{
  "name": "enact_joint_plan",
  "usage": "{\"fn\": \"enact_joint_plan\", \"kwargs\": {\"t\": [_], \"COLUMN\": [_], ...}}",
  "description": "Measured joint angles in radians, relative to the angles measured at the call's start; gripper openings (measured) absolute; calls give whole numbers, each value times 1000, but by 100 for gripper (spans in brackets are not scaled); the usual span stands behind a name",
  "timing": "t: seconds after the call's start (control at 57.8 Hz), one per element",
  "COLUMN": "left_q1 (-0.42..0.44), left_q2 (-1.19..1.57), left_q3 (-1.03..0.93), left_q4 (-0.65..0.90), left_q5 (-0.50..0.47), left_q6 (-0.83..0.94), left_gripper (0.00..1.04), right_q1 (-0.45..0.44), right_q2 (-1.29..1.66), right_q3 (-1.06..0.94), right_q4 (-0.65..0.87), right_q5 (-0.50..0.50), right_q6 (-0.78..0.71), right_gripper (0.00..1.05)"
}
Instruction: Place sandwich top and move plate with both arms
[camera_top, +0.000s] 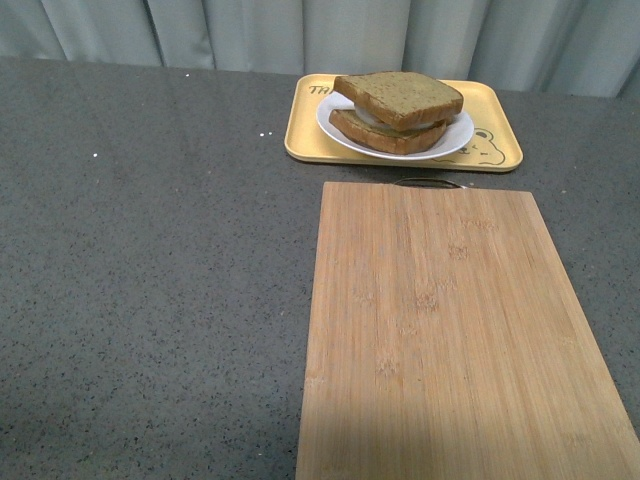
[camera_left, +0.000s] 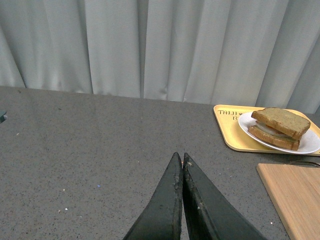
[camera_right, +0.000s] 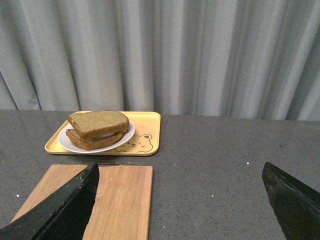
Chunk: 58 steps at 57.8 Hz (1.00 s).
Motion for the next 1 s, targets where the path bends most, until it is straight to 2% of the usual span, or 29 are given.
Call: {"fn": "enact_joint_plan", "kwargs": {"t": [0.692, 0.761, 1.003], "left_q1": [0, 0, 0], "left_q2": [-259, -385, -425], "left_q3": [0, 0, 0], "left_q4": [-255, -414, -428], "left_q5": [0, 0, 0], "left_q6": [0, 0, 0], "left_gripper": [4, 4, 4], "right_q1": [0, 0, 0], "right_q2": [0, 0, 0], "right_q3": [0, 0, 0], "right_q4": [0, 0, 0], "right_q5": [0, 0, 0], "right_q6": [0, 0, 0], "right_gripper": [95, 95, 95]}}
